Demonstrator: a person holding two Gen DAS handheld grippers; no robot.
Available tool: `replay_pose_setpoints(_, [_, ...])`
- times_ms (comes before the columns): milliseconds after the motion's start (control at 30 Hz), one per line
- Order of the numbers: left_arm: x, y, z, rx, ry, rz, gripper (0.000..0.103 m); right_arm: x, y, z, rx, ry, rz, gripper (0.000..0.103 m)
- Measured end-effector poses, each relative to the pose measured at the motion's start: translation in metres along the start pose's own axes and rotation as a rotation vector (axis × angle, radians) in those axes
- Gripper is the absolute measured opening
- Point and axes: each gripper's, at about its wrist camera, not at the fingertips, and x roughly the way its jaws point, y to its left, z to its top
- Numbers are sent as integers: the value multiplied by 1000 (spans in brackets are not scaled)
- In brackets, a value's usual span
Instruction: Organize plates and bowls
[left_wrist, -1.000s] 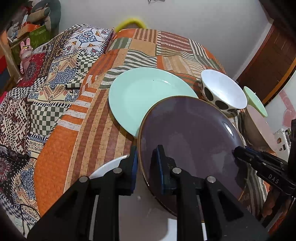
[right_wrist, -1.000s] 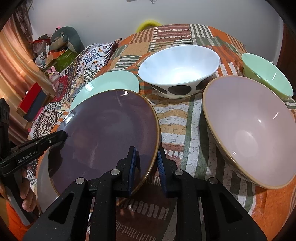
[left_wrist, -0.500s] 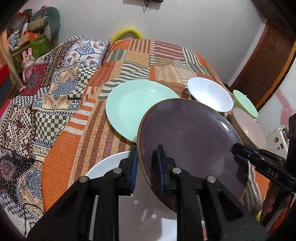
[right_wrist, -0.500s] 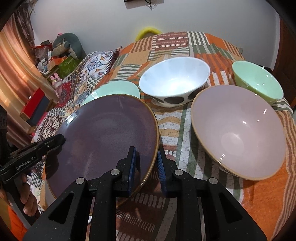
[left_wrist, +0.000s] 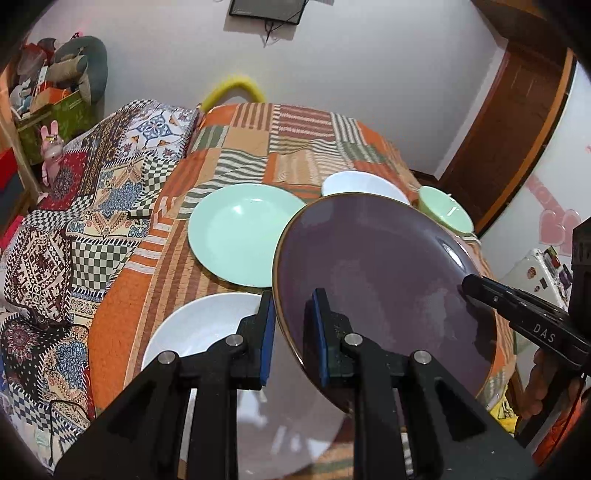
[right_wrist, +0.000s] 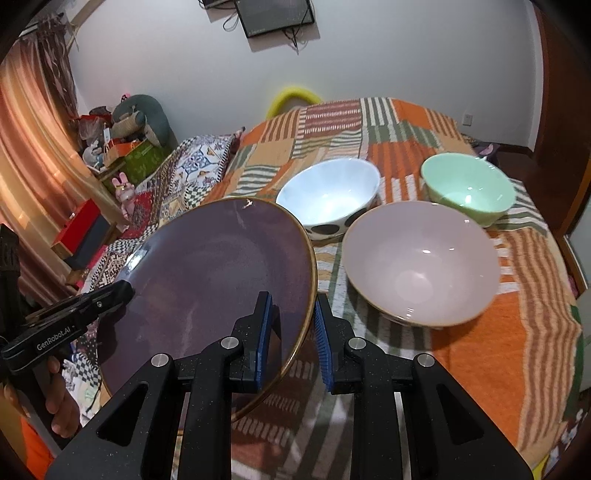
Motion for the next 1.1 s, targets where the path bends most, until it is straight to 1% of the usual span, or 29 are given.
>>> replay_pose_setpoints(300, [-24,-30,-18,27,7,-21,19,-30,-12,-14,17,-31,-8,21])
replay_pose_setpoints(533, [-32,-52,-33,51,25,-27,19,-46,-25,-31,28,-31,-18,21])
replay_pose_setpoints(900, [-18,-78,-50,99,105,-36,20,-57,-50,-55,91,-19,-33,21])
replay_pose_setpoints(1100, [-5,-86,-55,121,144,-30,20,-53,-60,-65,116,7,-40,21])
